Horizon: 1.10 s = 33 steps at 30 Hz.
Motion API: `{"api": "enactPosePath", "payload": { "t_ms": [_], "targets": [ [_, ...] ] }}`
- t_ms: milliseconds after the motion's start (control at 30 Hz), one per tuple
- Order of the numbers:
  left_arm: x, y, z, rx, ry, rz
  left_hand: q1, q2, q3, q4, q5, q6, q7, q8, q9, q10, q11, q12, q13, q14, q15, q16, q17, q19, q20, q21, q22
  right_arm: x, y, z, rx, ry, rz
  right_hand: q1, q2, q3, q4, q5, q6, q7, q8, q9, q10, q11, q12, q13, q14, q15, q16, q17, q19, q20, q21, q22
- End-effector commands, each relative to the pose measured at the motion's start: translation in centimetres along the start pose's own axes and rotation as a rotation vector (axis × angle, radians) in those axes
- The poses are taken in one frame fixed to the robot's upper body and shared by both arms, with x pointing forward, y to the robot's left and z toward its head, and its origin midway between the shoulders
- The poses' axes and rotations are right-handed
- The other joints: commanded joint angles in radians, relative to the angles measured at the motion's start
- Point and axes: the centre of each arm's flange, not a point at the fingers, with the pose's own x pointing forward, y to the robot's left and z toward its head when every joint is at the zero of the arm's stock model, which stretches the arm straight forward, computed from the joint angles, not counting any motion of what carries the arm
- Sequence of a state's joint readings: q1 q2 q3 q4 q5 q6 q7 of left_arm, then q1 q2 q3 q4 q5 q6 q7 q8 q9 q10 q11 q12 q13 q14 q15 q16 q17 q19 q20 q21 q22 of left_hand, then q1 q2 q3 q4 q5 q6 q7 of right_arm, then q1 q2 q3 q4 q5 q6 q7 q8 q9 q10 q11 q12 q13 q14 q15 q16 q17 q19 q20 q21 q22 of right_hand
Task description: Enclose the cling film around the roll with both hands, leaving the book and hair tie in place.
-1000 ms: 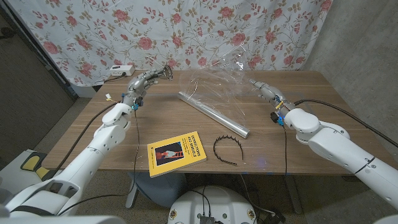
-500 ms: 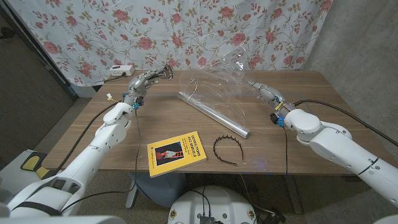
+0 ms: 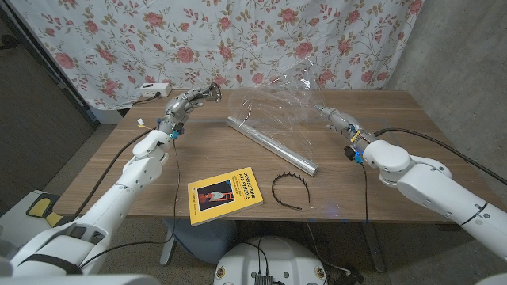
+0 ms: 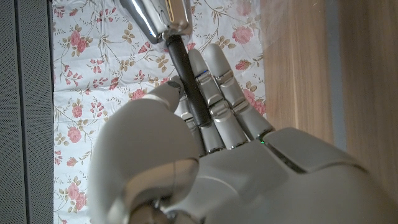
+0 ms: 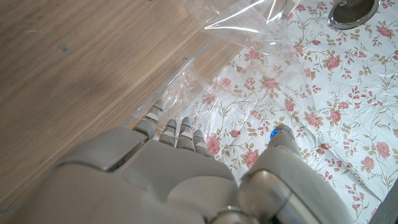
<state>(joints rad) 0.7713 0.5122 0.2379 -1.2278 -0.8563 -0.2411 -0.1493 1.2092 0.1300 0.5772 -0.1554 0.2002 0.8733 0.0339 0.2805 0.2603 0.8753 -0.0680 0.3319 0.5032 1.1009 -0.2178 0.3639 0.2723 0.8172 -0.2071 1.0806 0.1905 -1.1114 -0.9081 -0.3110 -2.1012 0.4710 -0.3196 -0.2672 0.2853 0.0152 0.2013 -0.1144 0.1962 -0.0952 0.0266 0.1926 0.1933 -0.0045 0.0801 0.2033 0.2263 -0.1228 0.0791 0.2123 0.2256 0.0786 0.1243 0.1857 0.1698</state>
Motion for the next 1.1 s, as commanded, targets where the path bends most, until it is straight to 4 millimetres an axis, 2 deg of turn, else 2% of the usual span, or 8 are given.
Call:
{"api": "enactPosePath", "payload": {
  "t_ms": [33,167,300,967,1100],
  "targets": [
    [0.0,-0.2,0.1,0.001,-0.005,-0.009,0.009,0.002,-0.002,0.001,0.003,0.005,-0.003,-0.004,0.000,0.003,-0.006,-0.006,0.004,0.010,-0.009,0.001,0.002,-0.002,-0.001,0.008,0.002,-0.9,0.5,0.4,0.004,0.002,0.015,-0.007,0.002,-0.001,0.004,0.000,-0.012,0.000,0.000,0.005,-0.007,0.007,0.000,0.002,-0.003,0.006,0.001,0.005,-0.003,0.006,0.005,0.006],
    [-0.1,-0.1,0.3,0.003,-0.009,-0.007,0.009,0.002,-0.002,0.001,0.003,0.005,-0.005,-0.005,0.000,0.003,-0.006,-0.006,0.005,0.010,-0.009,0.000,0.002,-0.003,-0.001,0.009,0.002,-1.3,0.6,0.4,0.000,0.011,0.025,-0.008,0.003,-0.001,0.005,0.000,-0.014,-0.001,0.001,0.005,-0.010,0.008,0.000,0.003,-0.004,0.006,0.001,0.005,-0.004,0.007,0.005,0.006],
    [-0.4,-0.1,0.2,0.000,-0.006,-0.006,0.009,0.002,-0.003,0.001,0.003,0.005,-0.006,-0.005,-0.001,0.002,-0.008,-0.007,0.007,0.010,-0.009,0.000,0.003,-0.004,-0.001,0.010,0.002,-1.6,0.7,0.5,-0.010,0.014,0.030,-0.004,0.006,0.000,0.003,0.001,-0.031,-0.013,-0.004,0.005,-0.021,0.005,-0.002,0.004,-0.004,0.006,0.001,0.005,-0.005,0.007,0.006,0.006],
    [-1.4,-0.3,-0.1,-0.010,-0.005,-0.009,0.007,0.003,-0.004,0.003,0.004,0.006,-0.008,-0.008,-0.001,0.001,-0.010,-0.011,0.009,0.010,-0.009,0.000,0.007,-0.013,-0.001,0.015,0.000,-3.5,1.5,1.0,-0.055,0.032,0.034,0.007,0.011,0.003,-0.003,0.002,-0.035,-0.013,-0.002,0.005,-0.030,0.004,-0.002,0.005,-0.005,0.001,0.001,0.004,-0.006,0.009,0.007,0.006],
    [-1.8,-0.3,-0.2,-0.012,-0.007,-0.008,0.007,0.003,-0.005,0.004,0.004,0.005,-0.008,-0.009,-0.001,0.000,-0.008,-0.012,0.010,0.009,-0.009,0.000,0.008,-0.014,-0.001,0.016,0.000,-4.1,1.6,1.1,-0.075,0.044,0.027,0.013,0.011,0.003,-0.006,0.002,-0.016,-0.015,0.008,0.005,-0.005,-0.007,0.011,0.007,0.006,-0.004,0.006,0.003,0.007,0.025,0.011,0.005]
  ]
}}
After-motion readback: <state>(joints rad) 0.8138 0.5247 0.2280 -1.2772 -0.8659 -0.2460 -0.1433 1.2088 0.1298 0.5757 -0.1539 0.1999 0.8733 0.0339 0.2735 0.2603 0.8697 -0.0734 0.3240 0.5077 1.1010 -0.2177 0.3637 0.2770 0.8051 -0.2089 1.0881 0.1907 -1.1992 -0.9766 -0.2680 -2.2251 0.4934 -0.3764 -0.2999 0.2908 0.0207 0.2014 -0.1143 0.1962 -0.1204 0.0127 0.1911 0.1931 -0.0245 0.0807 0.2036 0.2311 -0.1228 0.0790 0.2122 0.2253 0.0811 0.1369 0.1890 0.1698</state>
